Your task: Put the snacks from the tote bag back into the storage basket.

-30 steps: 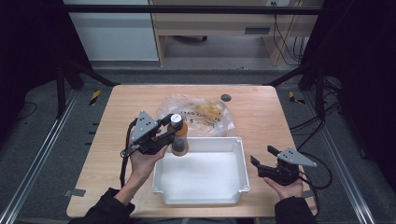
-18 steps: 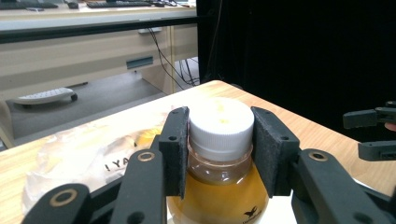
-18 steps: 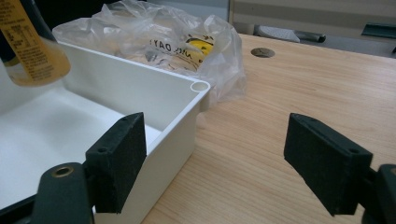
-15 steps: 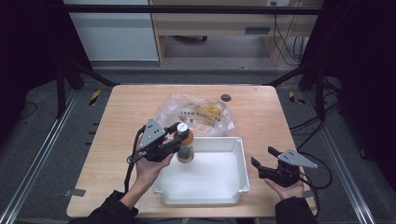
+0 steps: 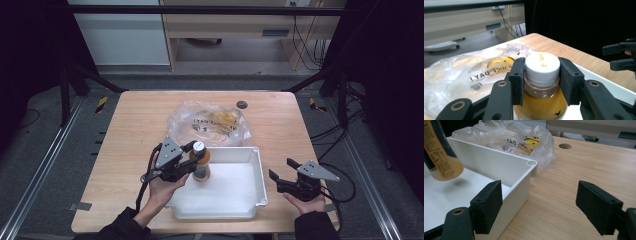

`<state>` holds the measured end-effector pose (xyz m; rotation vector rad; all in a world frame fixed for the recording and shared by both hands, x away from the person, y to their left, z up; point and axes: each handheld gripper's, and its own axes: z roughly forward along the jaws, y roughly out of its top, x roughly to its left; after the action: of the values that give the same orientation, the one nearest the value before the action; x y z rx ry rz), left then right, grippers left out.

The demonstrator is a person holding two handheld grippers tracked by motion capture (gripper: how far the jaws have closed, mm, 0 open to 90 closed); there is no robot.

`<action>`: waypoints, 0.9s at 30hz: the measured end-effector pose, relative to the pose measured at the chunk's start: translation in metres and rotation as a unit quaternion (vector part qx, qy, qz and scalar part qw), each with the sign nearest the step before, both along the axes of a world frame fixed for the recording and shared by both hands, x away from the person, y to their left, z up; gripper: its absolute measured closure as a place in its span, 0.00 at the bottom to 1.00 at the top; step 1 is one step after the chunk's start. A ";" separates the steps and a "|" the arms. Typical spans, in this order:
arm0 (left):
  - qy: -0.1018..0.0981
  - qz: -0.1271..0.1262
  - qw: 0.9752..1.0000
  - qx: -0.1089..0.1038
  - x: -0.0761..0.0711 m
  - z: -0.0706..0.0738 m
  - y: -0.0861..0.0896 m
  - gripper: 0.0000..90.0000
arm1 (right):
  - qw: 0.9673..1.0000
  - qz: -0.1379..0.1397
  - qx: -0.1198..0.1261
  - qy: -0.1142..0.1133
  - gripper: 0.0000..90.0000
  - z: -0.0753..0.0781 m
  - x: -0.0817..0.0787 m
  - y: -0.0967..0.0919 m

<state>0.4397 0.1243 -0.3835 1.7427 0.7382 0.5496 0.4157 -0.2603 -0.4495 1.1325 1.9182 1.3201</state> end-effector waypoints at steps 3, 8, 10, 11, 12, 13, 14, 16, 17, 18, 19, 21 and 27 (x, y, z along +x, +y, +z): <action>0.003 0.001 1.000 0.004 -0.001 -0.005 -0.001 0.65 | 1.000 0.000 0.001 0.000 0.24 0.000 0.000 -0.001; 0.009 -0.002 1.000 0.009 -0.001 -0.010 -0.003 0.65 | 1.000 -0.001 0.000 0.000 0.24 0.000 -0.001 -0.001; 0.013 -0.003 1.000 0.009 -0.001 -0.012 -0.003 0.65 | 1.000 -0.001 0.000 0.000 0.24 0.000 -0.001 -0.001; 0.013 -0.004 1.000 0.010 -0.002 -0.013 -0.004 0.65 | 1.000 -0.001 0.000 0.000 0.24 0.000 -0.001 -0.001; 0.013 -0.004 1.000 0.012 -0.002 -0.014 -0.004 0.65 | 1.000 -0.001 0.000 0.000 0.24 0.000 -0.001 -0.001; 0.014 -0.005 1.000 0.015 -0.002 -0.015 -0.005 0.65 | 1.000 -0.001 0.000 0.000 0.24 0.000 -0.001 -0.001; 0.015 -0.005 1.000 0.016 -0.002 -0.015 -0.005 0.65 | 1.000 -0.001 0.001 0.000 0.24 0.000 -0.001 -0.001; 0.017 -0.006 1.000 0.018 -0.002 -0.017 -0.006 0.65 | 1.000 -0.002 0.002 0.001 0.24 0.000 -0.001 -0.001; 0.019 -0.005 1.000 0.020 -0.002 -0.018 -0.007 0.65 | 1.000 -0.002 0.001 0.001 0.24 0.000 -0.001 -0.001; 0.019 -0.006 1.000 0.021 -0.002 -0.019 -0.007 0.65 | 1.000 -0.001 0.001 0.000 0.24 0.000 -0.001 -0.001; 0.020 -0.005 1.000 0.023 -0.003 -0.020 -0.007 0.65 | 1.000 -0.001 0.001 0.000 0.24 0.000 -0.001 -0.001; 0.019 -0.005 1.000 0.021 -0.003 -0.021 -0.007 0.65 | 1.000 -0.001 0.000 0.000 0.24 -0.001 -0.001 -0.001; 0.017 -0.001 1.000 0.016 -0.005 -0.023 -0.007 0.65 | 1.000 -0.001 0.000 0.002 0.24 -0.001 -0.001 -0.001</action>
<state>0.4347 0.1171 -0.4066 1.7863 0.7549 0.5325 0.4146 -0.2613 -0.4504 1.1383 1.9190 1.3180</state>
